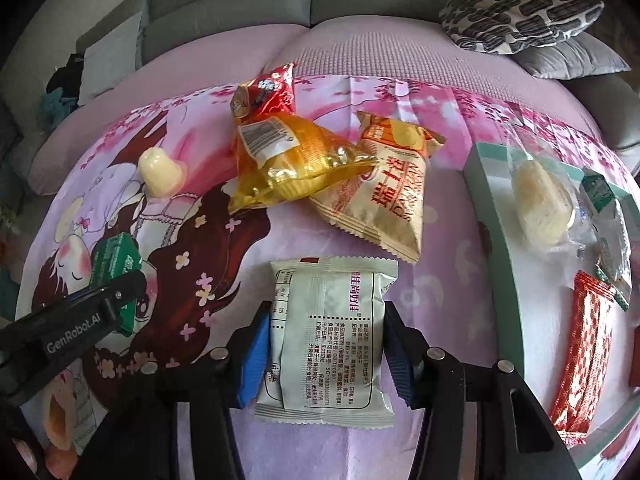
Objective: Organize snacks
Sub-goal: 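Lift the white sachet with the right gripper while the left holds the green pack, then carry the green pack with the left gripper while the right carries the white sachet into the tray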
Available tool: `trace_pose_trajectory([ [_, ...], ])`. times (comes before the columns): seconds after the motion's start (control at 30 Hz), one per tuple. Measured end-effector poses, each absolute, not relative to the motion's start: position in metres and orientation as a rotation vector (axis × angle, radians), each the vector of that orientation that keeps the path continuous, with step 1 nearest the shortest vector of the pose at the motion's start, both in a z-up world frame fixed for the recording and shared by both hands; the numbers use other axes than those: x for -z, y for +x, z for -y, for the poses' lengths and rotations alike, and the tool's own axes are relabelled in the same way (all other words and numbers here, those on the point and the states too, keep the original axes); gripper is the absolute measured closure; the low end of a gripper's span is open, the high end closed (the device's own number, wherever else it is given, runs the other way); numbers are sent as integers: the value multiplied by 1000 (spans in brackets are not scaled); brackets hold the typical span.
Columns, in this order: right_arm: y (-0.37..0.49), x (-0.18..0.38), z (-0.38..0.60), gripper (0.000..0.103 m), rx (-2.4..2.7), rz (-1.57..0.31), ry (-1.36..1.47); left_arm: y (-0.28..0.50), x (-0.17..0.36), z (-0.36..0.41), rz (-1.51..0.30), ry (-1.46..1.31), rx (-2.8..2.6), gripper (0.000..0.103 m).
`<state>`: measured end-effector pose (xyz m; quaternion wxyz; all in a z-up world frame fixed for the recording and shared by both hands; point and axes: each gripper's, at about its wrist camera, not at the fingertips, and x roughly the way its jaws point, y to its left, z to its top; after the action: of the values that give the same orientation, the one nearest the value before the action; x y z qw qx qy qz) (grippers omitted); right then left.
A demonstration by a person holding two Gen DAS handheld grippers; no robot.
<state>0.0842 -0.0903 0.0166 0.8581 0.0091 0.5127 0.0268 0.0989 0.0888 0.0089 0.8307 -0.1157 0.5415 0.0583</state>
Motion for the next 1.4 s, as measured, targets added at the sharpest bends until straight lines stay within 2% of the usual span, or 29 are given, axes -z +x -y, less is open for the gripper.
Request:
trace_pose_trajectory([
  [0.8, 52, -74, 165, 48, 28, -954, 175, 75, -55, -42, -1060, -208, -37, 62],
  [1.4, 14, -90, 292, 48, 283, -889, 339, 57, -76, 77, -1030, -96, 188, 62],
])
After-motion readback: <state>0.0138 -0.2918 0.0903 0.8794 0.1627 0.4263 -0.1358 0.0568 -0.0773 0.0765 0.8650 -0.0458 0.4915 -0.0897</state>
